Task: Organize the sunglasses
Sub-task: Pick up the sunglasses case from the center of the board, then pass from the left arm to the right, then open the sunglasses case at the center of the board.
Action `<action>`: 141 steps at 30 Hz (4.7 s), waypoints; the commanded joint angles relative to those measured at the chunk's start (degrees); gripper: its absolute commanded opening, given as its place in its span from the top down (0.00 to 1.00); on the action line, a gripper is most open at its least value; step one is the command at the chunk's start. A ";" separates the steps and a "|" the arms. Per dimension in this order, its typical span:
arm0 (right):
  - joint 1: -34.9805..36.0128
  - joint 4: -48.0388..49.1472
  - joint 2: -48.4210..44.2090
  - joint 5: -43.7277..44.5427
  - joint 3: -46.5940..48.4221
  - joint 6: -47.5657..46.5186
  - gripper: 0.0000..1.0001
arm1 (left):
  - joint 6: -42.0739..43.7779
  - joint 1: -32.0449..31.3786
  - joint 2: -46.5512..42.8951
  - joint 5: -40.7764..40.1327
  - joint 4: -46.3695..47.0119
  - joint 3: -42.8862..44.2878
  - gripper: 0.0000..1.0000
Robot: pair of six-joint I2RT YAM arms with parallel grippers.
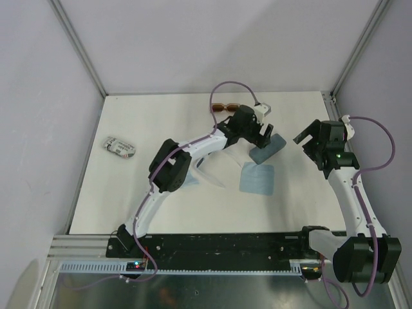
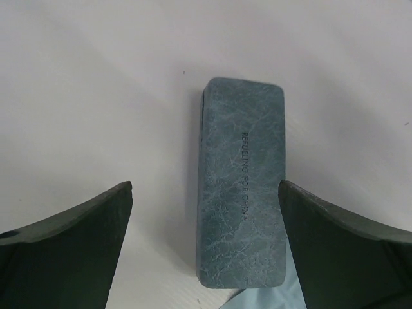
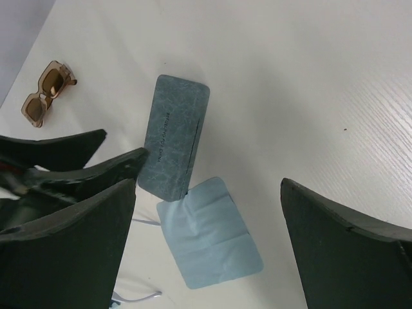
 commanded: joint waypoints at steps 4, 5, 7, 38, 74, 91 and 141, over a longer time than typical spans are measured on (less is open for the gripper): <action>-0.91 1.38 -2.64 -2.30 -1.23 -1.42 0.01 | 9.42 -5.41 1.82 -8.95 -3.48 3.46 0.00; -1.05 1.48 -2.72 -2.75 -1.39 -1.50 0.01 | 9.77 -5.73 1.93 -9.38 -3.65 3.43 0.00; -1.26 1.69 -2.78 -3.37 -1.57 -1.62 0.01 | 9.86 -6.12 2.00 -9.68 -3.71 3.12 0.00; -1.89 4.31 -0.88 -8.76 -2.16 -3.29 0.01 | -4.17 -0.67 -0.56 0.51 -3.49 2.39 0.76; 7.61 67.75 -0.94 -44.99 -16.71 14.36 0.01 | -83.13 9.24 -27.69 33.97 81.17 -46.48 0.80; 8.55 62.44 -3.42 -39.89 -16.84 13.22 0.28 | -84.88 6.20 -26.80 33.26 85.30 -47.67 0.80; 7.38 64.79 -2.49 -48.45 -16.71 16.59 0.57 | -85.05 6.70 -22.45 34.83 85.39 -47.05 0.15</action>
